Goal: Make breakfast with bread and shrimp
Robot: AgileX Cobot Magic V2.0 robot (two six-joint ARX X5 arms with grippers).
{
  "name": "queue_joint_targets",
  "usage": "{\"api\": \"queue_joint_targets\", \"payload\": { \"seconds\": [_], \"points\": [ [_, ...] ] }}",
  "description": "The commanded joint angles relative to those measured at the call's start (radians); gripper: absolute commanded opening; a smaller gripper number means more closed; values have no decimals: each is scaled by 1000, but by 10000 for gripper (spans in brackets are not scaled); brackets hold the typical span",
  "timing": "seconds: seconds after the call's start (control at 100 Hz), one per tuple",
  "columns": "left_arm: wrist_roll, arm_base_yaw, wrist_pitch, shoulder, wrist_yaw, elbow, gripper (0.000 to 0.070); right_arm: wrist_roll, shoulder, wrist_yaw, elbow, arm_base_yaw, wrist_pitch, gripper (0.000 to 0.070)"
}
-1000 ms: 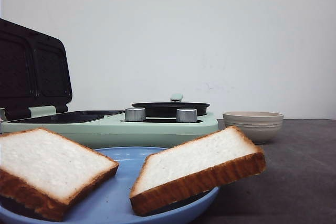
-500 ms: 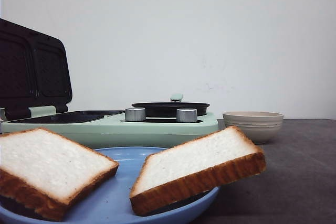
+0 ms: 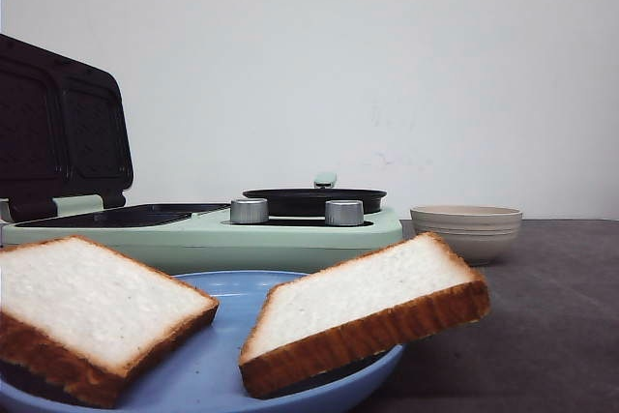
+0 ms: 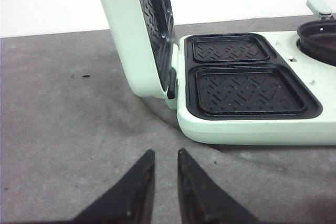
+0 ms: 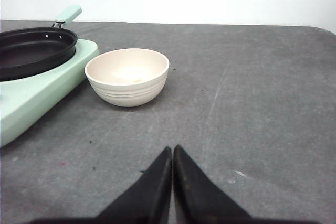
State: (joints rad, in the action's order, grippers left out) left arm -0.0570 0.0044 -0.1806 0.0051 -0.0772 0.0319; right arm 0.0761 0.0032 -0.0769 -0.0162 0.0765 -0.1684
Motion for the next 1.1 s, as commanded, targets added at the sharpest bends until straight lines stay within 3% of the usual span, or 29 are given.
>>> {"api": "queue_joint_targets", "payload": {
  "seconds": [0.0, 0.16, 0.43, 0.56, 0.74, 0.92, 1.09],
  "points": [
    [83, 1, -6, -1, -1, -16, 0, 19, 0, 0, 4, 0, 9, 0],
    [281, 1, -2, -1, 3, -15, 0, 48, 0, 18, 4, 0, 9, 0],
    [545, 1, -7, 2, -2, 53, 5, 315, 2, 33, -42, 0, -50, 0],
    [558, 1, -27, 39, -41, 130, 10, 390, 21, 30, -105, 0, -100, 0],
    [556, 1, -111, 209, -72, 288, 10, 491, 162, -57, -203, 0, -139, 0],
    [537, 1, -151, 452, -237, 438, 10, 496, 408, -232, -320, 0, -158, 0],
    [537, 1, -219, 595, -345, 514, 10, 480, 559, -290, -402, 0, -165, 0]
  ]
}}
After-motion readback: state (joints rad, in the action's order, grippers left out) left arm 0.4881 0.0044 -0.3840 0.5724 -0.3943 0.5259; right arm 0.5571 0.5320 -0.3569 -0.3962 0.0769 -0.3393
